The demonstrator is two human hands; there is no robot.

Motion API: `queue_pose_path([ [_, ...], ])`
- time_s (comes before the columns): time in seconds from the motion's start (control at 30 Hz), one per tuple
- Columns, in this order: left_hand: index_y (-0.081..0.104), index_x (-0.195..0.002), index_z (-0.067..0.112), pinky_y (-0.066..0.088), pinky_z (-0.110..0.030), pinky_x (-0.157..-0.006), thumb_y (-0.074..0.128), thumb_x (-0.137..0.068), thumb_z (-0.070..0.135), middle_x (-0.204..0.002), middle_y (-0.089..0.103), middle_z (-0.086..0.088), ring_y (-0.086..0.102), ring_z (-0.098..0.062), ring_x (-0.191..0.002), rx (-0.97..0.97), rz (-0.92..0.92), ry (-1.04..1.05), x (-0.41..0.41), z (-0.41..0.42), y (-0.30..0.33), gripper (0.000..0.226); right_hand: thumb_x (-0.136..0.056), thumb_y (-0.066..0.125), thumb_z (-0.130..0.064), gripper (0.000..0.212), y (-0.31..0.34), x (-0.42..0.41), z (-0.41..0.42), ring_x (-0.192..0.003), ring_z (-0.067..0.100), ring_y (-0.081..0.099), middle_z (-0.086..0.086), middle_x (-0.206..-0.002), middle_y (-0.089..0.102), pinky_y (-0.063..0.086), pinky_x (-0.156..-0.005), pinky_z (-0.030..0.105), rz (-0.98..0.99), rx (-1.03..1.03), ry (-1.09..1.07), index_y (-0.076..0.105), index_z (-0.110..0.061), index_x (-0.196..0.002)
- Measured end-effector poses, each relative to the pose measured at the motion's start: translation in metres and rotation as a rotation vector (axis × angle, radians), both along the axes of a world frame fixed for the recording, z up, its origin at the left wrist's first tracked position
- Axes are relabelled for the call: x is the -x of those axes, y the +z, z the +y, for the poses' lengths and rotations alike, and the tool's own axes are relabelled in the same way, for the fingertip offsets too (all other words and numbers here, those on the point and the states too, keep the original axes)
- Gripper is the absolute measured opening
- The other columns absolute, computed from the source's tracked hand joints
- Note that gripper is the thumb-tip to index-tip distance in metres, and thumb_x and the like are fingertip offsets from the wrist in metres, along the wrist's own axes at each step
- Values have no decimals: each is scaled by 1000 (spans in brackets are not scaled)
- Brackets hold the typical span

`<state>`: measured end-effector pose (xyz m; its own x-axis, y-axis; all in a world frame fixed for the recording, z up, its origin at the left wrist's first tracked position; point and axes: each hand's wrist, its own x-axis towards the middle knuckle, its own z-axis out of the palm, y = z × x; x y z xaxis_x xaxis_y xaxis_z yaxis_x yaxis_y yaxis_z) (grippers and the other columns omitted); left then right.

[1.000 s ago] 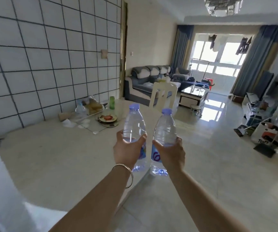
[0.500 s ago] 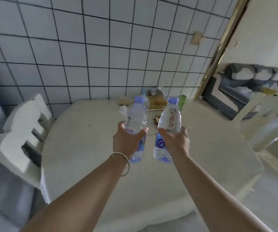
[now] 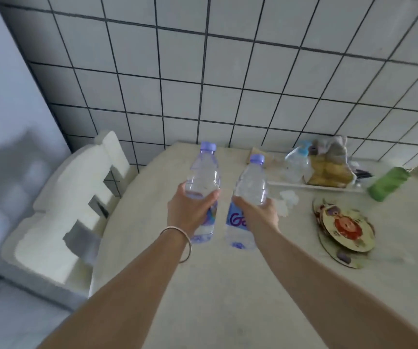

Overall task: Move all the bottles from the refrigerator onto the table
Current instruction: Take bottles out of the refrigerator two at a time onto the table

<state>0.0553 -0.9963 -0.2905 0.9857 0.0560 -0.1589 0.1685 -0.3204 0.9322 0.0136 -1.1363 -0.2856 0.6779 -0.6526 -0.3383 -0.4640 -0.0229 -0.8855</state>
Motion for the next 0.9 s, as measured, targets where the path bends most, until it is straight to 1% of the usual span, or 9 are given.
queue_pose_path([
  [0.1,53,-114,17,38,-19,-73,79,-67,38,-93,61,5,58,-16,-88,-4,64,67,-64,8,-28,57,-60,82,-31,56,-23,-66,-2,-84,22,65,3,-93,65,52,-75,31,18,-41,19,55,-15,-106],
  [0.2,49,-109,18,35,-17,-70,79,-66,35,-93,56,5,53,-15,-85,5,87,105,-107,14,-43,54,-54,82,-32,58,-34,-116,-3,-84,22,66,0,-91,66,54,-73,32,-3,-23,66,54,-17,-102],
  [0.27,55,-102,13,37,-22,-69,78,-59,45,-88,60,4,58,-20,-82,-43,73,77,-148,14,-59,58,-46,81,-40,64,-46,-159,-4,-82,21,69,1,-90,70,58,-73,36,-12,44,125,61,-18,-102],
  [0.37,61,-83,4,43,-22,-61,72,-47,51,-68,62,0,67,-30,-77,-107,37,-14,-203,13,-86,60,-39,78,-49,79,-66,-211,-8,-85,20,68,0,-96,69,58,-74,36,-14,101,174,57,-18,-109],
  [0.5,58,-101,21,53,-31,-80,82,-47,43,-94,70,5,67,-14,-89,-25,-55,-33,-254,4,-107,63,-59,83,-31,71,-87,-252,-10,-90,20,59,-1,-102,59,50,-77,32,-64,176,181,44,-16,-116],
  [0.6,59,-104,17,54,-31,-74,82,-47,41,-93,70,0,69,-22,-90,-16,-100,-57,-282,-1,-124,66,-60,83,-29,72,-108,-273,-10,-87,17,57,-7,-95,56,44,-70,29,-101,226,205,42,-18,-118],
  [0.67,57,-107,20,54,-29,-74,81,-45,38,-97,69,1,67,-17,-89,-3,-111,-33,-291,-2,-134,69,-62,83,-28,71,-120,-281,-9,-77,11,54,-16,-84,52,40,-62,25,-116,225,207,41,-21,-119],
  [0.77,55,-106,27,53,-29,-78,83,-48,34,-98,68,8,66,-10,-90,5,-120,-40,-300,-4,-145,65,-63,83,-30,71,-133,-291,-8,-73,-3,52,-21,-82,50,37,-53,15,-137,218,202,40,-25,-119],
  [0.9,60,-105,21,55,-40,-83,84,-47,41,-97,71,5,68,-14,-91,1,-118,-65,-315,-6,-152,65,-63,83,-31,74,-139,-300,-3,-83,12,54,-12,-92,53,35,-55,12,-166,233,210,40,-24,-123],
])
